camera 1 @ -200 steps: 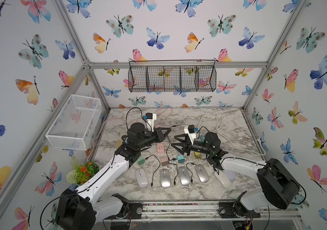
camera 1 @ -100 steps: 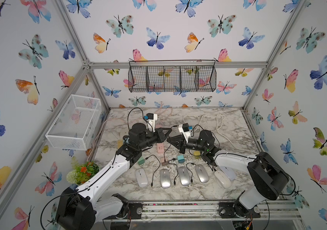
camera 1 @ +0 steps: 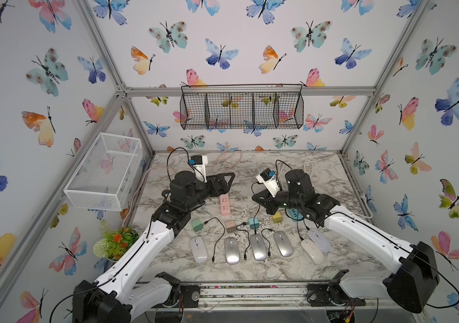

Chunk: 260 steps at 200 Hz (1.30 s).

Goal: Unplug the wireless mouse
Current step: Place the power cord at the center of the board.

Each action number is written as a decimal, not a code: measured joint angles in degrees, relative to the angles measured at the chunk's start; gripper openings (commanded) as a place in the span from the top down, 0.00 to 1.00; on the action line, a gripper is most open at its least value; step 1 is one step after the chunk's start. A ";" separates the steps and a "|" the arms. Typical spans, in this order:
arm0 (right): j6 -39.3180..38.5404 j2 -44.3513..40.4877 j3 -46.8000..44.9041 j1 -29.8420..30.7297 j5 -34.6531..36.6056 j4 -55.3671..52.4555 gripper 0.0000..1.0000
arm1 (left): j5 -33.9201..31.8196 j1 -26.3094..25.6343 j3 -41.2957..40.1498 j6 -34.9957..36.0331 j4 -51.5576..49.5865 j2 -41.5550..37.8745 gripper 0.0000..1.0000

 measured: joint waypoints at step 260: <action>-9.31 25.77 8.61 -10.08 21.64 -34.32 0.65 | -0.20 2.29 -2.51 1.33 -3.72 -0.26 0.06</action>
